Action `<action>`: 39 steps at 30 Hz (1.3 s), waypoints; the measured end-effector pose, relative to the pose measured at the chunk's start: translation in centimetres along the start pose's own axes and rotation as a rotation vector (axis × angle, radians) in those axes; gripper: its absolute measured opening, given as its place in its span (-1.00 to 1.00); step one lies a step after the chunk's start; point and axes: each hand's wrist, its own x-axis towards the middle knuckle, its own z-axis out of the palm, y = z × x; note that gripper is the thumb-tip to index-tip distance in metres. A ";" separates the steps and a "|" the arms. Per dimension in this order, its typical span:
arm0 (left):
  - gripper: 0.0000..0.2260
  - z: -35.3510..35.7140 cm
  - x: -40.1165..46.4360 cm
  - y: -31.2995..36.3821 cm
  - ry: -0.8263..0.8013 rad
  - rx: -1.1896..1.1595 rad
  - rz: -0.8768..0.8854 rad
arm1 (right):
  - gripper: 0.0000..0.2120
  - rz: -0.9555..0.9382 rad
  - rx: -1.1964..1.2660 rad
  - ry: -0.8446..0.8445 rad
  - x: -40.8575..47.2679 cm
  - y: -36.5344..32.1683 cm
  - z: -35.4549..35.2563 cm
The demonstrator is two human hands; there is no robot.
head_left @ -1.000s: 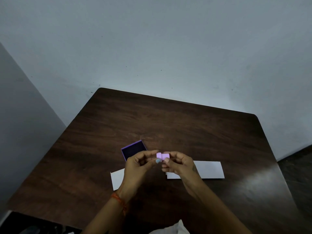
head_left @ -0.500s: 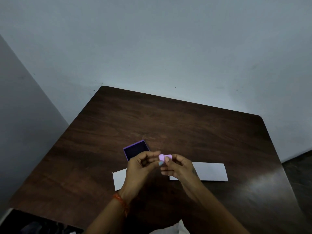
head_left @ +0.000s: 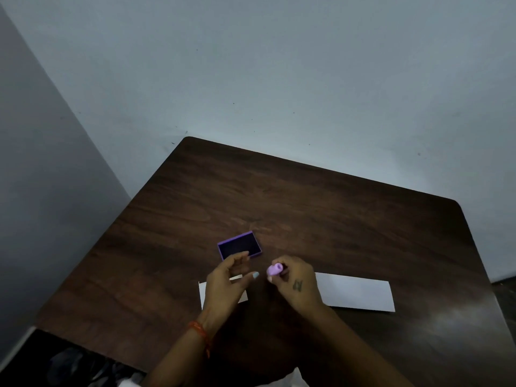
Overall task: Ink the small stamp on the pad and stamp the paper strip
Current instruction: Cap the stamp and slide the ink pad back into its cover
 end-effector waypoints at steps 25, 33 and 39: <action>-0.63 -4.1 -2.0 -2.3 0.423 0.250 -0.139 | -0.42 -0.155 -0.238 -0.156 -1.9 -3.6 4.7; -0.55 -3.7 -2.8 -3.5 0.273 0.345 -0.384 | -0.43 -0.104 -0.420 -0.216 -1.9 -3.3 6.6; -0.59 -3.1 -3.0 -3.3 0.275 0.235 -0.405 | -0.46 -0.137 -0.401 -0.182 -2.2 -3.4 6.9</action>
